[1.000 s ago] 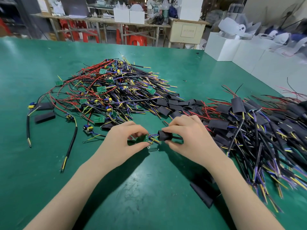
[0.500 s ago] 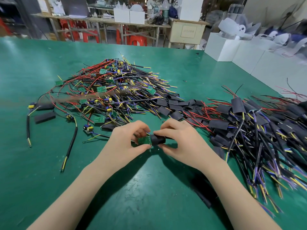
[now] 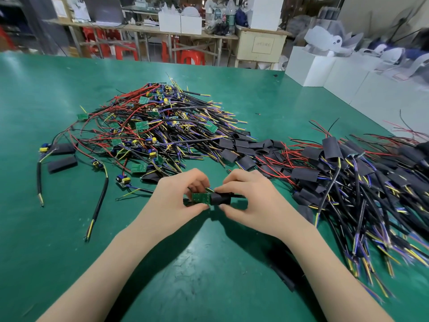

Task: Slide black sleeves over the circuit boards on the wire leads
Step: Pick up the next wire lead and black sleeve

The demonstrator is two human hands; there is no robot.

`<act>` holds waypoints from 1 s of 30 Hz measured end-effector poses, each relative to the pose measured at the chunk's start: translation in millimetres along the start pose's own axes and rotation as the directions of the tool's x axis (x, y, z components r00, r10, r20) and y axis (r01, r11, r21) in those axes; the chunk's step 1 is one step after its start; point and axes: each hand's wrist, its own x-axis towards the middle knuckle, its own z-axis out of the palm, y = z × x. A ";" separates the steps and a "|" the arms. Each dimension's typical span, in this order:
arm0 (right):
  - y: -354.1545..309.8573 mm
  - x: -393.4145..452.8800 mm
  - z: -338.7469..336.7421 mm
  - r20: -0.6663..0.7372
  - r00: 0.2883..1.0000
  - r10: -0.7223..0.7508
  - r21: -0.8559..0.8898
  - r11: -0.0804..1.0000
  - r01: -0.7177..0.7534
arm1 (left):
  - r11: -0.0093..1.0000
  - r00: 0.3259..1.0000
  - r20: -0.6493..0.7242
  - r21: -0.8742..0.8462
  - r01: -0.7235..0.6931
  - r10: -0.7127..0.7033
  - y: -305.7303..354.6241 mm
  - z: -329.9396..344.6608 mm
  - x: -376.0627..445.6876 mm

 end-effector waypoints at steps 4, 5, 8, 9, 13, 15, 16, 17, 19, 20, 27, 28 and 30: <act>-0.4 -0.1 1.2 -0.006 1.000 -0.004 0.007 1.000 0.005 | 0.999 1.000 -0.005 -0.018 0.031 -0.031 -1.1 0.0 -0.9; -0.2 0.1 1.1 -0.019 1.000 -0.011 0.000 1.000 0.011 | 0.999 0.999 -0.005 -0.021 0.041 -0.041 -1.5 0.0 -1.0; 0.8 0.3 0.4 -0.062 0.997 -0.034 -0.031 0.999 0.032 | 0.996 0.997 -0.006 -0.040 0.075 -0.075 -2.6 0.4 -0.8; 0.8 0.3 0.4 -0.070 0.997 -0.039 -0.040 0.999 0.036 | 0.995 0.996 -0.007 -0.046 0.084 -0.084 -2.8 0.7 -0.6; 1.4 0.0 0.1 -0.068 0.997 -0.041 -0.045 0.998 0.038 | 0.991 0.996 0.005 -0.091 0.093 -0.093 -4.3 -0.3 -0.6; 2.8 -0.6 -1.2 -0.071 0.997 -0.029 -0.043 0.999 0.025 | 0.980 0.994 0.034 -0.163 0.112 -0.108 -5.9 -2.7 -0.2; 3.4 -0.8 -2.1 -0.078 0.997 -0.023 -0.037 0.999 0.020 | 0.971 0.992 0.047 -0.204 0.128 -0.121 -6.4 -3.9 0.3; 3.6 -1.1 -2.9 -0.084 0.996 -0.018 -0.028 0.999 0.016 | 0.963 0.990 0.053 -0.232 0.139 -0.130 -6.7 -4.8 0.5; 2.8 -1.5 -3.6 -0.079 0.997 -0.014 -0.010 1.000 0.013 | 0.960 0.991 0.046 -0.245 0.135 -0.127 -6.2 -4.8 0.4; 2.4 -1.7 -3.7 -0.073 0.997 -0.013 -0.004 1.000 0.012 | 0.962 0.992 0.039 -0.242 0.128 -0.122 -5.3 -4.2 0.3; 1.0 -1.8 -5.4 -0.093 0.995 0.020 0.058 0.998 -0.014 | 0.943 0.989 0.043 -0.295 0.150 -0.144 -6.3 -2.6 -0.8; 0.6 -1.5 -5.6 -0.104 0.995 0.008 0.057 0.998 -0.002 | 0.937 0.986 0.048 -0.309 0.165 -0.158 -6.7 -2.5 -0.9; 0.5 -0.9 -5.7 -0.124 0.992 -0.016 0.045 0.999 0.022 | 0.920 0.980 0.056 -0.336 0.200 -0.193 -8.3 -3.1 -0.5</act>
